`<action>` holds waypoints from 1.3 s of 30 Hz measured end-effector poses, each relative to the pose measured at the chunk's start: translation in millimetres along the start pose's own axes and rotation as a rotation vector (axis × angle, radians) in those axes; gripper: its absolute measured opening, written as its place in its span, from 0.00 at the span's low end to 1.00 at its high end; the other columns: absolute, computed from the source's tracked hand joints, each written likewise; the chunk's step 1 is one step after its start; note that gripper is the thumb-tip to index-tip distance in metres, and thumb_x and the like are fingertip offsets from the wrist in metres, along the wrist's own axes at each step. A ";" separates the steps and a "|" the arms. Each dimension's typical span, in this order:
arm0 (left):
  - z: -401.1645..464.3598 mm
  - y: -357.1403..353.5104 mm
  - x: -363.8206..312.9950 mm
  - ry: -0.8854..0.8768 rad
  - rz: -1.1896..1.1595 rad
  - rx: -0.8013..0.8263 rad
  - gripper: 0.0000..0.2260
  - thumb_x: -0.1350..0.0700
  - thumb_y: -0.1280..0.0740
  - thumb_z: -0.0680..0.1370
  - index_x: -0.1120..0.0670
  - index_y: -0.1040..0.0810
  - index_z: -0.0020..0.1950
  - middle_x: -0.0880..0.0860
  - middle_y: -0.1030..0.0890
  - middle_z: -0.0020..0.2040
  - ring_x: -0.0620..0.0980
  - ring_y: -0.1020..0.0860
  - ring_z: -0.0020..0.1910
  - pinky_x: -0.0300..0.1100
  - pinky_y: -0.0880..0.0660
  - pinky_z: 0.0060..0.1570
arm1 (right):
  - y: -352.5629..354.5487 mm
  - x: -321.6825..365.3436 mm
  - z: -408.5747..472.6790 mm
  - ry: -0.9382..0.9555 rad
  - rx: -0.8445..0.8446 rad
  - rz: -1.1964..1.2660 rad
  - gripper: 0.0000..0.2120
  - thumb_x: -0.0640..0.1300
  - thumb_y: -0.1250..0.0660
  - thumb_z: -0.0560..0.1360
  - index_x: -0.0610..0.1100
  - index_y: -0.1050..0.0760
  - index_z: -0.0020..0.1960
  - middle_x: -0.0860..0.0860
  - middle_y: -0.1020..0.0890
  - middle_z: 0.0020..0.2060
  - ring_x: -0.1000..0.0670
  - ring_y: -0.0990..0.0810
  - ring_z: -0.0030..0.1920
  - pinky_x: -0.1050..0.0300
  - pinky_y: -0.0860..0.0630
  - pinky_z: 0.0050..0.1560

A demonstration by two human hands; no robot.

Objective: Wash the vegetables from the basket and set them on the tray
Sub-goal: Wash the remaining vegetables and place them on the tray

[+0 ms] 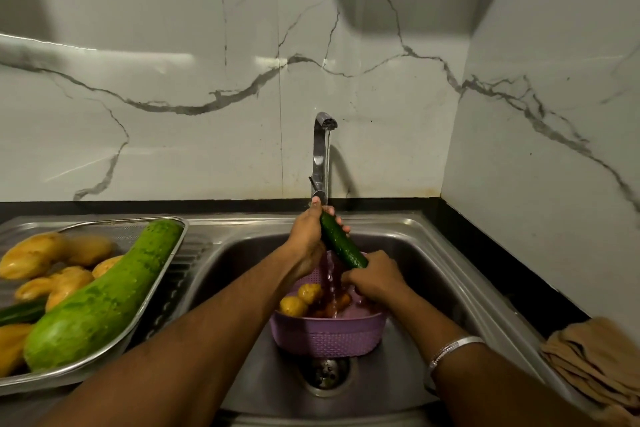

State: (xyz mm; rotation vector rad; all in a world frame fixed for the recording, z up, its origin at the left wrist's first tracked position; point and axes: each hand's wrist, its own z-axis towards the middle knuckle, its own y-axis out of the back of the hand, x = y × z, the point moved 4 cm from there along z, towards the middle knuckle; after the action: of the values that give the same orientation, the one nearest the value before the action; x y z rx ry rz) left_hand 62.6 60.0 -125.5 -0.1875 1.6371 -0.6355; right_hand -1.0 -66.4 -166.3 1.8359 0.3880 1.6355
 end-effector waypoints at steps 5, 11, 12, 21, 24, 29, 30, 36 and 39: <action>-1.4 -4.0 11.2 -0.148 0.311 -0.002 0.07 0.56 0.43 0.86 0.57 0.30 0.60 0.56 0.24 0.47 0.51 0.20 0.43 0.50 0.20 0.54 | -2.4 -1.5 2.1 -0.030 0.057 0.112 0.09 0.42 0.24 0.65 0.49 0.19 0.44 0.50 0.16 0.33 0.50 0.18 0.34 0.58 0.24 0.35; 7.3 7.5 4.2 -0.146 0.268 -0.145 0.13 0.51 0.43 0.86 0.57 0.27 0.48 0.55 0.24 0.37 0.52 0.22 0.33 0.51 0.21 0.44 | -7.3 5.1 2.2 0.105 0.024 -0.080 0.09 0.47 0.25 0.66 0.53 0.20 0.44 0.52 0.17 0.36 0.50 0.16 0.40 0.54 0.19 0.44; 6.6 6.3 2.3 -0.138 0.194 -0.143 0.16 0.50 0.44 0.86 0.57 0.28 0.45 0.56 0.25 0.35 0.53 0.23 0.31 0.50 0.21 0.41 | -6.5 6.4 2.0 0.101 0.007 -0.117 0.09 0.48 0.25 0.66 0.52 0.21 0.44 0.52 0.17 0.36 0.51 0.17 0.39 0.55 0.19 0.41; -6.0 -0.6 -6.1 0.004 0.017 0.227 0.14 0.59 0.45 0.86 0.62 0.26 0.68 0.62 0.19 0.58 0.57 0.19 0.59 0.54 0.24 0.65 | -3.0 2.3 -3.5 -0.156 0.384 0.407 0.07 0.39 0.28 0.66 0.45 0.26 0.37 0.48 0.28 0.27 0.52 0.38 0.22 0.63 0.44 0.24; 0.7 1.5 -0.9 -0.011 0.058 0.179 0.10 0.61 0.41 0.85 0.61 0.26 0.65 0.58 0.21 0.50 0.54 0.20 0.49 0.53 0.24 0.63 | -11.4 5.2 -3.7 -0.193 0.520 0.426 0.06 0.39 0.30 0.68 0.46 0.27 0.39 0.49 0.29 0.28 0.54 0.40 0.22 0.65 0.47 0.24; 9.1 2.1 5.3 -0.105 0.142 -0.055 0.07 0.55 0.39 0.85 0.58 0.27 0.51 0.54 0.26 0.37 0.48 0.26 0.32 0.43 0.23 0.38 | -15.6 15.3 -6.8 -0.092 0.314 0.203 0.08 0.39 0.31 0.69 0.48 0.24 0.46 0.49 0.27 0.25 0.52 0.34 0.19 0.64 0.39 0.23; 8.5 0.1 4.0 -0.114 0.138 -0.074 0.09 0.53 0.40 0.85 0.57 0.28 0.50 0.53 0.27 0.35 0.47 0.27 0.30 0.42 0.24 0.36 | -14.1 16.9 -6.8 -0.057 0.264 0.191 0.06 0.39 0.30 0.68 0.47 0.24 0.43 0.50 0.26 0.24 0.53 0.32 0.18 0.64 0.37 0.23; 2.6 0.3 -12.4 -0.006 -0.043 -0.029 0.24 0.40 0.49 0.85 0.56 0.29 0.40 0.54 0.28 0.31 0.51 0.28 0.29 0.47 0.25 0.40 | -7.6 17.7 -1.1 0.030 0.137 0.119 0.05 0.40 0.27 0.66 0.46 0.22 0.38 0.52 0.21 0.25 0.53 0.23 0.25 0.60 0.28 0.29; -3.3 2.0 -13.0 0.039 -0.069 0.127 0.24 0.41 0.48 0.85 0.59 0.26 0.45 0.55 0.26 0.35 0.51 0.26 0.34 0.48 0.23 0.47 | -13.3 12.4 -9.1 -0.157 0.519 0.325 0.07 0.39 0.29 0.67 0.45 0.27 0.37 0.50 0.28 0.26 0.53 0.36 0.21 0.64 0.42 0.23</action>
State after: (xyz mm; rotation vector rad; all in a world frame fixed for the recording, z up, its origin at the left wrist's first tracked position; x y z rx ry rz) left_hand 62.2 68.7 -115.2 -0.1399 1.6267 -0.7981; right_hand -5.0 -46.5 -164.9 2.5071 0.4994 1.6912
